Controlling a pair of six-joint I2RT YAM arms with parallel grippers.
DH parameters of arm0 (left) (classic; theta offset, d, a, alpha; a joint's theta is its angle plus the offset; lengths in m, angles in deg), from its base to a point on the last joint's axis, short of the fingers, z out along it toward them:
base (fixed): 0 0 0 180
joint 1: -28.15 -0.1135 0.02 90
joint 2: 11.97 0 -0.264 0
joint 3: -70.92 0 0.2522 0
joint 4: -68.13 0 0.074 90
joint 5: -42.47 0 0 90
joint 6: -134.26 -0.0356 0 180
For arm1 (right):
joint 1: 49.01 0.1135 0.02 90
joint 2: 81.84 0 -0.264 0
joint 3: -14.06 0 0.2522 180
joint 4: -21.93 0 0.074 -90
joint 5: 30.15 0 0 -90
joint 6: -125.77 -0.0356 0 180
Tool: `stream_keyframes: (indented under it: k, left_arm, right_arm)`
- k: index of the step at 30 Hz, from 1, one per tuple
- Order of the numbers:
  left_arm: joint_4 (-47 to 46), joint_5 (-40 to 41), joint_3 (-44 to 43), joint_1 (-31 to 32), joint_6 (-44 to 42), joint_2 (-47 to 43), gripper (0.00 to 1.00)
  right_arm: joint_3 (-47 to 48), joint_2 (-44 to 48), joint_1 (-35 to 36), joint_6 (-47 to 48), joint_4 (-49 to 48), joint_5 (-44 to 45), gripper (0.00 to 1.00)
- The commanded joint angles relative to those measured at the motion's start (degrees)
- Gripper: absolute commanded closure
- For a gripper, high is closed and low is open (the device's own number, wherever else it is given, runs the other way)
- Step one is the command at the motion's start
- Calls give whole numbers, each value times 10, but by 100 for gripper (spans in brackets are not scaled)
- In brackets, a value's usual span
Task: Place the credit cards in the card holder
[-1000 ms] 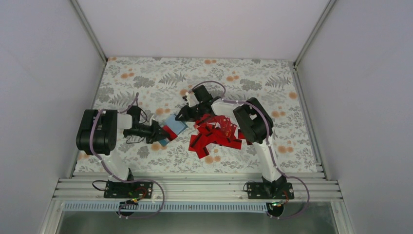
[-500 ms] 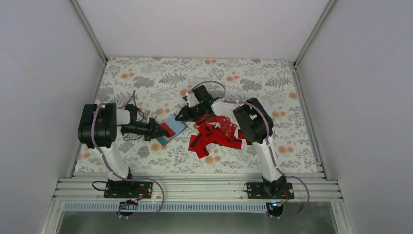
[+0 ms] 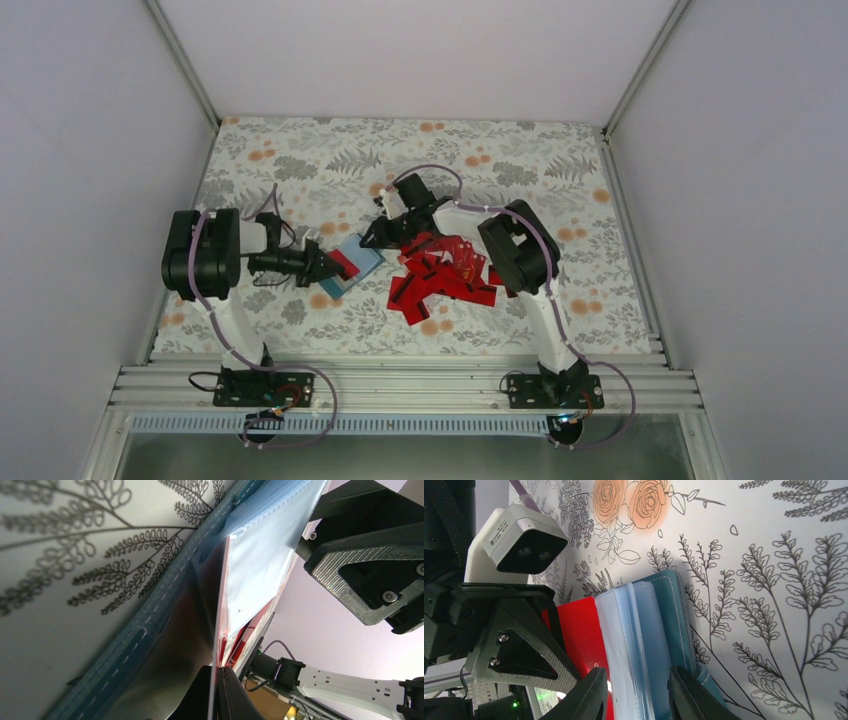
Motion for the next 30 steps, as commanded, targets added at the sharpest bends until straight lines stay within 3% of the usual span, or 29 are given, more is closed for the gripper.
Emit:
stream_keyframes:
  k: [1,10,30]
  left_arm:
    - [-24,29,-2,-3,-3,14,98]
    - [-62,-4,1,5,9,22,98]
    - [-53,-26,12,34,17,23,98]
  right_arm:
    - [-13,-59,10,15,91,51,68]
    - [-16,-61,12,19,95,46,67]
    - [-12,-61,15,12,94,47,67]
